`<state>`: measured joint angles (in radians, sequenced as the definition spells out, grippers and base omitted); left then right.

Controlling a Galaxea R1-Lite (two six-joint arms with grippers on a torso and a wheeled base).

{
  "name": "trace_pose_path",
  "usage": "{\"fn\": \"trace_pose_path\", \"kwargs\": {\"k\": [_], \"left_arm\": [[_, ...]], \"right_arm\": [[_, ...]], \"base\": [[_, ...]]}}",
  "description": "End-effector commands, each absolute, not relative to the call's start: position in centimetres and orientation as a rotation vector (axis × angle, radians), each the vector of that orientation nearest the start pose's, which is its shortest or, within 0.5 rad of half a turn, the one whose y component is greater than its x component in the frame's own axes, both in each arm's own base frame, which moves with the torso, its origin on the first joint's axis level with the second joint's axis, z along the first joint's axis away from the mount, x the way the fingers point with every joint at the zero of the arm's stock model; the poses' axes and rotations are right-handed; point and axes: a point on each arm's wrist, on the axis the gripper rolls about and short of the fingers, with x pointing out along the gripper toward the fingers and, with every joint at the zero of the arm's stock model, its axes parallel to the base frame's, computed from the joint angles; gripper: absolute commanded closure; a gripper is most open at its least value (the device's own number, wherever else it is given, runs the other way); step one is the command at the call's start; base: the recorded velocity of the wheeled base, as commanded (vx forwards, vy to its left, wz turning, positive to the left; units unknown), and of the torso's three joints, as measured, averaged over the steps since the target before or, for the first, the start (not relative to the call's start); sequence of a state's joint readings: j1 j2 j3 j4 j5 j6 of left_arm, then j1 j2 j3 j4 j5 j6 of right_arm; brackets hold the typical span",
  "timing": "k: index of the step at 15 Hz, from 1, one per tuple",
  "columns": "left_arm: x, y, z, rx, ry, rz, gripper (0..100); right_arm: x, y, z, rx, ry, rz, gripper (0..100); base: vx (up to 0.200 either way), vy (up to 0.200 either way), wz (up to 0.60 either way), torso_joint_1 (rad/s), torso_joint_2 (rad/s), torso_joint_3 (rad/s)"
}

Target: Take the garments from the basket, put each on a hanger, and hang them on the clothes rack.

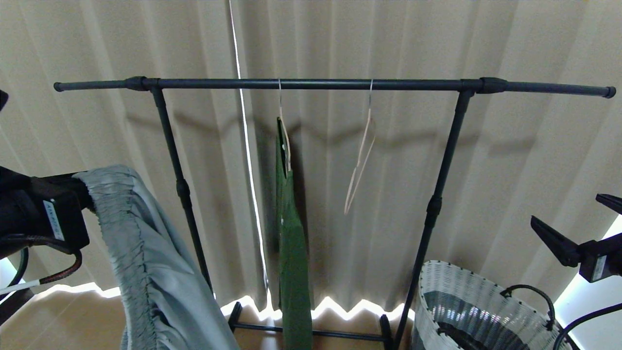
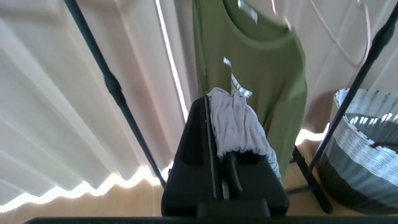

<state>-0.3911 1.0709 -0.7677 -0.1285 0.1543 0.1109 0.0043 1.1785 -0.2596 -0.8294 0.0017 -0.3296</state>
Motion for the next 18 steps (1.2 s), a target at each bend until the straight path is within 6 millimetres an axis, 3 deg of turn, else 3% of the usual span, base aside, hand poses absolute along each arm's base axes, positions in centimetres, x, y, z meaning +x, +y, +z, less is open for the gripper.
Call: {"fn": "trace_pose_path", "kwargs": {"k": [1, 5, 11, 18], "left_arm": [[13.72, -5.26, 26.48, 0.162, 0.158, -0.245, 100], [13.84, -5.31, 26.03, 0.171, 0.14, -0.246, 100], [14.1, -5.22, 25.6, 0.189, 0.124, -0.235, 100], [14.11, -5.22, 25.62, 0.195, 0.121, -0.236, 100]], "right_arm": [[15.41, 0.07, 17.43, -0.33, 0.092, 0.022, 0], [15.38, 0.08, 17.35, -0.291, 0.095, 0.022, 0], [15.55, 0.1, 17.9, -0.274, 0.073, 0.026, 0], [15.55, 0.1, 18.01, -0.276, 0.068, 0.025, 0]], "base": [[0.0, 0.0, 0.0, 0.212, -0.51, -0.276], [0.0, 0.0, 0.0, 0.205, -0.46, -0.257], [0.0, 0.0, 0.0, 0.03, -0.06, -0.034], [0.0, 0.2, 0.0, 0.006, 0.0, 0.002]]}}
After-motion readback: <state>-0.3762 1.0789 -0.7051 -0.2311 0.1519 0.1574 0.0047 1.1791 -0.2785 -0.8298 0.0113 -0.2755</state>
